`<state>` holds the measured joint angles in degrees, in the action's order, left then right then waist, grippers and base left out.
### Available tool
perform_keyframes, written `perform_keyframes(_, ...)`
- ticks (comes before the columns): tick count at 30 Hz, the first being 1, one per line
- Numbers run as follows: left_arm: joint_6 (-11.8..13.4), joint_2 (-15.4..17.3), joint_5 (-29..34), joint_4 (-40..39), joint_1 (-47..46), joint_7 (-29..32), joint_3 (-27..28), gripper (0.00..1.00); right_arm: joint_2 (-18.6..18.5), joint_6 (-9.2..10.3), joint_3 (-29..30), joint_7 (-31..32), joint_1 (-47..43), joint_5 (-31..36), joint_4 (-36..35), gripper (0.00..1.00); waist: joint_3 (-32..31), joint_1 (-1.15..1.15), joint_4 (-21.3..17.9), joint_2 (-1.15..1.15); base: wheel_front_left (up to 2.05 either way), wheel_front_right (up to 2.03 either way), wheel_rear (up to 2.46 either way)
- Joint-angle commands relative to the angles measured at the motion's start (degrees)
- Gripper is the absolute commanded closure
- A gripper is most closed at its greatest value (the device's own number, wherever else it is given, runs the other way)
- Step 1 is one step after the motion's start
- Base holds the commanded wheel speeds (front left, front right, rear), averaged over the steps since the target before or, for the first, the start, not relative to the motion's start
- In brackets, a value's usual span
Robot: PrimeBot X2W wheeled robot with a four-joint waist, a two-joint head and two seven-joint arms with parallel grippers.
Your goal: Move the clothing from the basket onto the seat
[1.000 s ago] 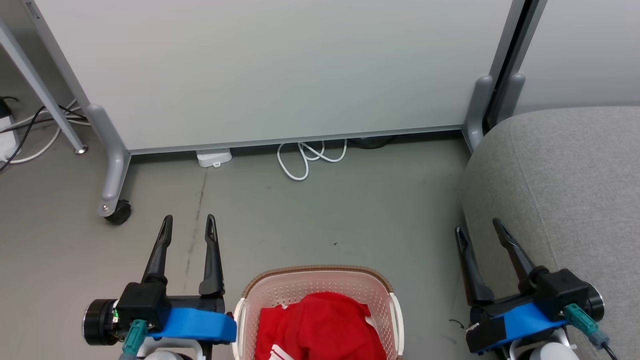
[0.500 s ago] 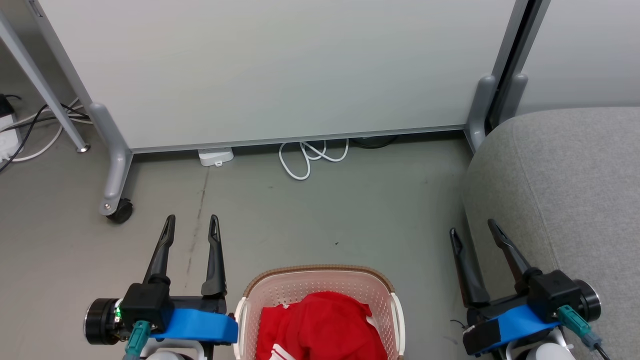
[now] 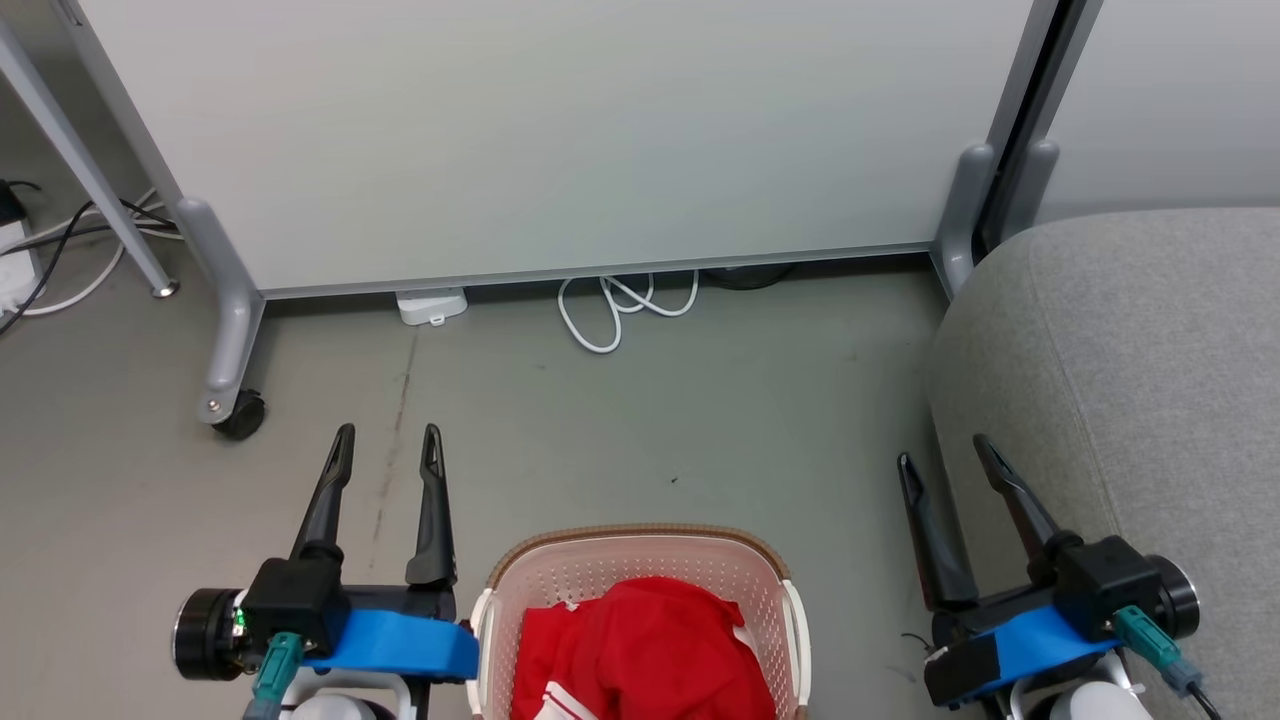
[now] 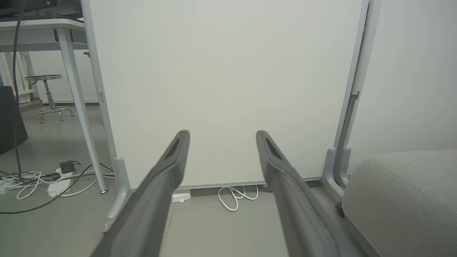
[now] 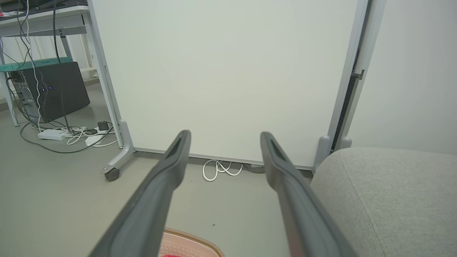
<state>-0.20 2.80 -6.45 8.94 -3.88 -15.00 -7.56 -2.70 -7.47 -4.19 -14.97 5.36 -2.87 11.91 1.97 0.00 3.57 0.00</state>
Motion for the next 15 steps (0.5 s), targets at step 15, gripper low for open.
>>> perform_keyframes(15,-5.77,1.52,3.49,9.79,-12.17,-0.23,-4.73,0.00,-0.32,-0.04,0.23,-0.33,3.70,-0.28,-1.30,0.00,6.07,0.00,-1.48,0.00,0.00,0.00,0.00)
